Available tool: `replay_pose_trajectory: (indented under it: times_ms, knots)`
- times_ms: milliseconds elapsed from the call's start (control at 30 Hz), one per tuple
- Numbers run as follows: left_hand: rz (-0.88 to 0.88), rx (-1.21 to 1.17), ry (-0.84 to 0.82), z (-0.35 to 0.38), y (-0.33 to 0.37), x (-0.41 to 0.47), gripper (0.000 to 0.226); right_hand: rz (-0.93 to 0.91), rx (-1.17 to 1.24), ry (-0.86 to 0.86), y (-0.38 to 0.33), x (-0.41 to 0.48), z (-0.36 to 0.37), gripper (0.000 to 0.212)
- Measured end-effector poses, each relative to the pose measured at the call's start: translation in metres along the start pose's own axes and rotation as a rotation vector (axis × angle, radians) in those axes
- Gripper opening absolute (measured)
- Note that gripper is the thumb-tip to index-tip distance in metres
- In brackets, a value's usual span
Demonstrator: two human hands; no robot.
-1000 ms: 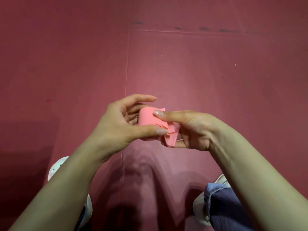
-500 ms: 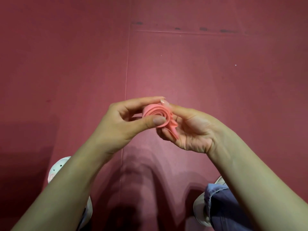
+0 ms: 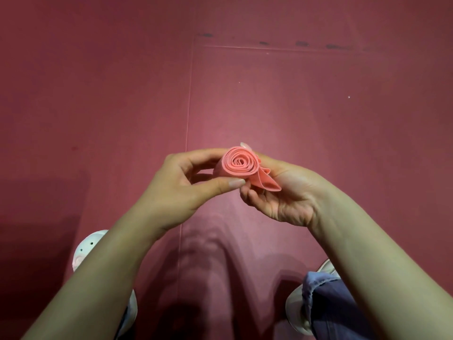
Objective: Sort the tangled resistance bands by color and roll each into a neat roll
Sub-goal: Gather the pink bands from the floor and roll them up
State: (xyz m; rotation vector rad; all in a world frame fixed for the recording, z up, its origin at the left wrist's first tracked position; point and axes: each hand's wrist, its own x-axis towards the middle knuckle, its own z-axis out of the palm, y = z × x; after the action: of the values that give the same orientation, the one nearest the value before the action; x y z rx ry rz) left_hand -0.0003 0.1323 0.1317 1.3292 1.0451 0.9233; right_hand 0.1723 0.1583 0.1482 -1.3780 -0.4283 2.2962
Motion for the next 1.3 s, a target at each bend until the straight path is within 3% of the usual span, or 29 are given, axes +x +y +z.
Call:
replay_pose_trajectory:
  times_ms: [133, 233, 333, 500, 700, 833, 967, 1100, 1233, 1300]
  knots:
    - [0.004, 0.006, 0.15, 0.006, -0.003, 0.002, 0.029, -0.111, -0.375, 0.156, 0.006, 0.002, 0.0, 0.056]
    - [-0.024, -0.027, 0.248, 0.01, -0.003, 0.004, 0.038, -0.309, -0.444, 0.224, 0.007, 0.005, -0.001, 0.023]
    - [-0.08, -0.084, 0.335, 0.008, -0.002, 0.006, 0.041, -0.399, -0.316, 0.123, 0.004, 0.005, 0.002, 0.019]
    - [-0.141, -0.146, 0.438, 0.009, -0.003, 0.007, 0.042, -0.387, -0.221, 0.001, 0.005, 0.006, 0.004, 0.017]
    - [-0.107, -0.043, 0.533, 0.011, -0.009, 0.007, 0.048, -0.474, -0.327, -0.024, 0.012, 0.009, 0.009, 0.021]
    - [-0.073, 0.081, 0.632, 0.012, -0.018, 0.008, 0.035, -0.497, -0.314, -0.045, 0.017, 0.01, 0.018, 0.024]
    - [-0.074, 0.126, 0.714, 0.011, -0.025, 0.007, 0.033, -0.602, -0.501, -0.101, 0.024, 0.01, 0.023, 0.021]
    - [-0.142, 0.078, 0.699, 0.015, -0.025, 0.006, 0.037, -0.622, -0.706, 0.042, 0.028, 0.01, 0.023, 0.03]
    - [-0.21, -0.033, 0.672, 0.02, -0.022, 0.005, 0.063, -0.643, -0.977, 0.2, 0.031, 0.01, 0.023, 0.044]
    - [-0.256, -0.034, 0.633, 0.024, -0.019, 0.005, 0.063, -0.671, -1.053, 0.301, 0.035, 0.011, 0.023, 0.045]
